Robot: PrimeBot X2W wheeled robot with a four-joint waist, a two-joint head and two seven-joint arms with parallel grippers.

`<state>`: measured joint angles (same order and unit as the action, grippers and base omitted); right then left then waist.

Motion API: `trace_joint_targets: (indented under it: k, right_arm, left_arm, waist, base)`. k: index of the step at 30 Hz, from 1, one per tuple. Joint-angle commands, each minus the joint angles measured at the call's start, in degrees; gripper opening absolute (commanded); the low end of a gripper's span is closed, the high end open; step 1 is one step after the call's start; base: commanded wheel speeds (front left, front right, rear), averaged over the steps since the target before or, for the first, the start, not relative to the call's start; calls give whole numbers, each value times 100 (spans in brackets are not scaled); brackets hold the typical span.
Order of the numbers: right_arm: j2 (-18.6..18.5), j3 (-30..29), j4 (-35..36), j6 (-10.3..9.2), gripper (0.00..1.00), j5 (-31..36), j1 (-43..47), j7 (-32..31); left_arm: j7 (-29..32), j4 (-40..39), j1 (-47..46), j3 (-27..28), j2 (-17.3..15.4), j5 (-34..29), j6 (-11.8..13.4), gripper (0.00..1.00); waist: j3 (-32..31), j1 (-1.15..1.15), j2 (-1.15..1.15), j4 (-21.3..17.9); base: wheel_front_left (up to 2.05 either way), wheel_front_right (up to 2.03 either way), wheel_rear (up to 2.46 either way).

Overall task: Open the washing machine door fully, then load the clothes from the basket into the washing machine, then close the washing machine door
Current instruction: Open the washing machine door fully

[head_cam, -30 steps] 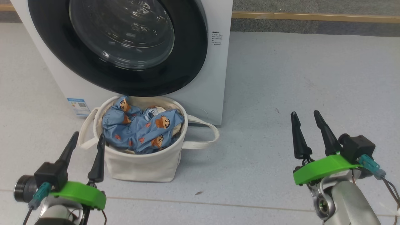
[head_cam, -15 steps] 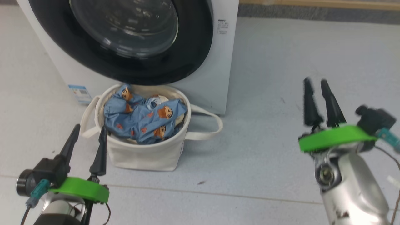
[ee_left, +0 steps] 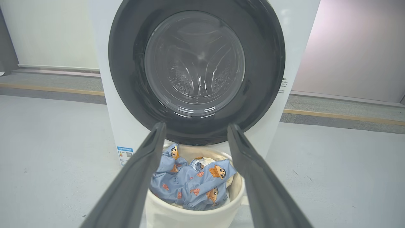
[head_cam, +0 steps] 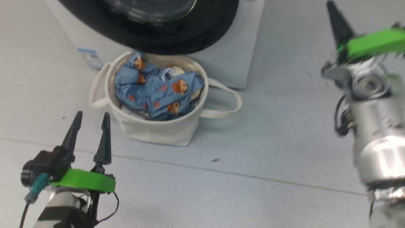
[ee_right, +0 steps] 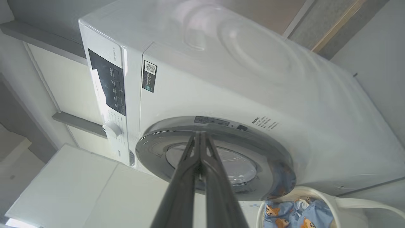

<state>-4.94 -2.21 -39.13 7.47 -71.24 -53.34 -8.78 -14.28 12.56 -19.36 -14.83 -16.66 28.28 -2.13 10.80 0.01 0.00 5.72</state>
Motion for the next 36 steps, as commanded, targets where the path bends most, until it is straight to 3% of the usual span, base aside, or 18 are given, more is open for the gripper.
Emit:
trace_joint_targets:
  k: [1,6,12,24,36]
  right_arm:
    - [-10,34,117,2,0,-128,-330,-169]
    - [-309,-184,-706,2,0,-604,-1312,-1017]
    - [-451,-193,-1780,2,0,-579,-2462,-1315]
    - [-557,32,-3156,2,0,-81,-4343,-916]
    - [-388,287,-3412,2,0,245,-4878,-723]
  left_arm:
    - [-72,-187,-279,256,-127,-85,-30,100]
    - [-72,-182,-402,391,39,-127,-191,100]
    - [-72,-313,-536,575,281,-160,-381,100]
    - [-72,-446,-942,607,803,-103,-533,100]
    - [-72,-545,-1138,477,902,82,-535,100]
  waist:
    - [189,-1,0,164]
    - [579,-1,0,390]
    - [1138,-1,0,639]
    - [2284,-1,0,1245]
    - [2627,-1,0,1553]
  base:
    - [0,0,0]
    - [0,0,0]
    - [0,0,0]
    - [0,0,0]
    - [0,0,0]
